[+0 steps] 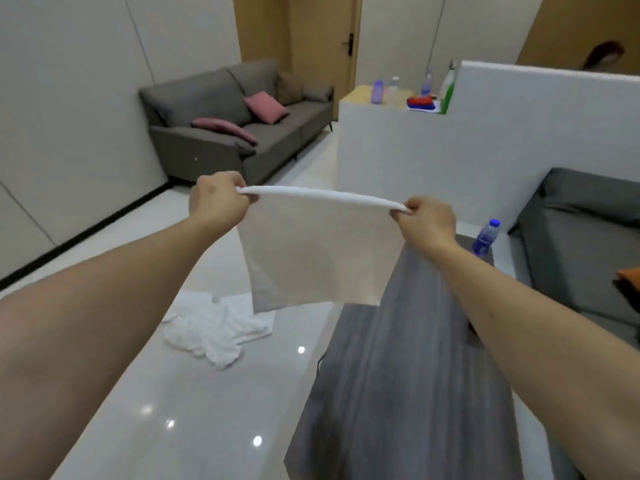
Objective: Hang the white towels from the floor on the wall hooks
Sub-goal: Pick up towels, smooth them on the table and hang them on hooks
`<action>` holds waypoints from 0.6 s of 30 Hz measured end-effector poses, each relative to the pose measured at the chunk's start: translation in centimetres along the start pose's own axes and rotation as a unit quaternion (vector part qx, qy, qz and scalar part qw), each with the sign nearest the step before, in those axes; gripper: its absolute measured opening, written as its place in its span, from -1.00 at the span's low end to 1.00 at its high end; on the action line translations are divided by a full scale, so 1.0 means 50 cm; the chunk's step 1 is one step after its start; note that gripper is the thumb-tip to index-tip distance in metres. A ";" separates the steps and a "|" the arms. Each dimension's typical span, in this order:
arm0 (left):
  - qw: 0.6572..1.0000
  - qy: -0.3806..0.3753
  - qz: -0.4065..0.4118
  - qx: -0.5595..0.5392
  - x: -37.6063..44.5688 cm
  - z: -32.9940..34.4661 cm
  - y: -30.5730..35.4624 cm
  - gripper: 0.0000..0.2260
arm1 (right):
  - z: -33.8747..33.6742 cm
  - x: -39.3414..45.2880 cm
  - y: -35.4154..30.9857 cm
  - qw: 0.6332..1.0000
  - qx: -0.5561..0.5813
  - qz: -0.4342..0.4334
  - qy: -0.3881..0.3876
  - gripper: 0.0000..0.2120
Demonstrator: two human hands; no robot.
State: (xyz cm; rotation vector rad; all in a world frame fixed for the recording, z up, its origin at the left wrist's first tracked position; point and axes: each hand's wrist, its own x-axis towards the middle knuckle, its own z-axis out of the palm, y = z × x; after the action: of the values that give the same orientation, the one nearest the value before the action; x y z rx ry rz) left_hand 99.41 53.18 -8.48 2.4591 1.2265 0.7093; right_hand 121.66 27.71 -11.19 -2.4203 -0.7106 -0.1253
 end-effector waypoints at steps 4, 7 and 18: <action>0.993 0.055 -0.002 0.101 0.041 -0.110 -0.055 -0.88 | 0.026 0.099 -0.149 0.991 -0.051 -0.119 -0.033 -0.82; 0.992 0.074 -0.026 0.097 0.041 -0.193 -0.113 -0.91 | 0.064 0.127 -0.294 0.973 -0.042 -0.218 -0.069 -0.93; 0.961 0.176 -0.191 0.100 -0.153 -0.572 -0.492 -0.94 | 0.245 -0.061 -0.847 0.881 0.117 -0.422 -0.176 -0.74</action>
State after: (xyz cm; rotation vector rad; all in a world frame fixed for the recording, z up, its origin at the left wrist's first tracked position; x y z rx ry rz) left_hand 63.51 62.90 1.53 2.1960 1.9248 0.9741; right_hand 96.19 61.87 0.47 -1.7578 -1.8009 0.0589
